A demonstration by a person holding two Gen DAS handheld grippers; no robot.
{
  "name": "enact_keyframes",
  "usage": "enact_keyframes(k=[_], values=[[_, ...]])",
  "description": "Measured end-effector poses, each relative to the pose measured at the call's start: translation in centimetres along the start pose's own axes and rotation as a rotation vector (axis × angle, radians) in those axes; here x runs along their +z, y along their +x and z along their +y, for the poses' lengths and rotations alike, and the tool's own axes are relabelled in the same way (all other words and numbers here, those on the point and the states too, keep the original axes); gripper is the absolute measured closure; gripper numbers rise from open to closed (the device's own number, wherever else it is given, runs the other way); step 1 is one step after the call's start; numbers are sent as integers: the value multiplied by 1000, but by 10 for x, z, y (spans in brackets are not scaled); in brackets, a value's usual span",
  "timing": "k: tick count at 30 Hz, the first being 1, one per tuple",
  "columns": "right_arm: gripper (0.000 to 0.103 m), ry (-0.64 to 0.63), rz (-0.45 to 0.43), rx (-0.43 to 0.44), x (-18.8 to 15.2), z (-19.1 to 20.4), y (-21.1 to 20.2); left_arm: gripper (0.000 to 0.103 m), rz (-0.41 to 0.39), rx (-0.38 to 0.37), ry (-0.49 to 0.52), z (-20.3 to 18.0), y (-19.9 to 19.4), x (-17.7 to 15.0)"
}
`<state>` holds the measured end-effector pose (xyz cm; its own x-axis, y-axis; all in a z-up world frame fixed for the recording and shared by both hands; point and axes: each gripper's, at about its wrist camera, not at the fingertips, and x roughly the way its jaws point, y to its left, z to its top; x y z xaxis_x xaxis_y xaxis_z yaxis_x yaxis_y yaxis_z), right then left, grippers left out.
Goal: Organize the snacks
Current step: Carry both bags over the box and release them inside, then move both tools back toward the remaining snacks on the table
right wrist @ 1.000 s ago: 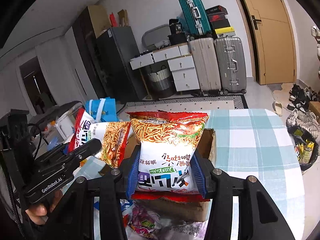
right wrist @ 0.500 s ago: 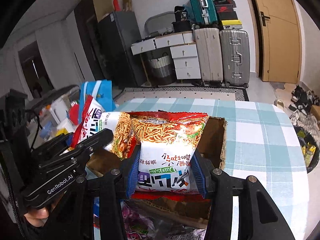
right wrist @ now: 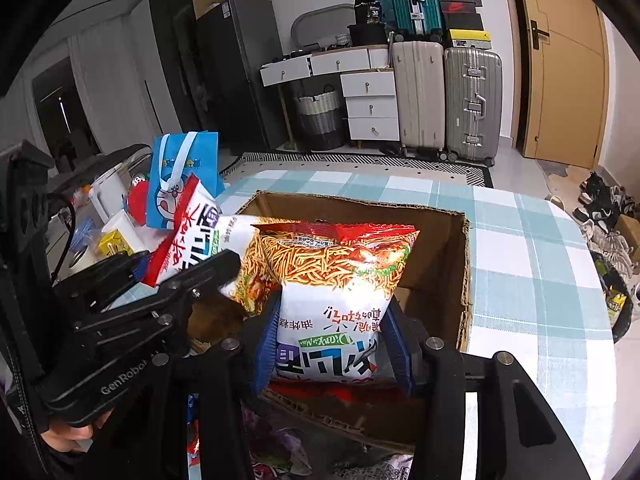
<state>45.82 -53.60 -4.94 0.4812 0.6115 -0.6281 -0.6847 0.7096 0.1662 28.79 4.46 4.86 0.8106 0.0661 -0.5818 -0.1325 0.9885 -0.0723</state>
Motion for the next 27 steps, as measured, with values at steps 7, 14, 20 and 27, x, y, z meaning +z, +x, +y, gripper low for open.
enact_keyframes(k=[7, 14, 20, 27], values=[[52, 24, -21, -25, -2, -7, -9, 46, -1, -14, 21, 2, -7, 2], [15, 21, -60, -48, -4, -11, -33, 20, -21, -15, 7, 10, -30, 0], [1, 6, -73, -70, -14, -13, -58, 1, -25, -37, -32, 22, -55, -7], [1, -26, -73, -67, -37, -11, -82, 1, -11, -28, -43, 30, -83, -23]])
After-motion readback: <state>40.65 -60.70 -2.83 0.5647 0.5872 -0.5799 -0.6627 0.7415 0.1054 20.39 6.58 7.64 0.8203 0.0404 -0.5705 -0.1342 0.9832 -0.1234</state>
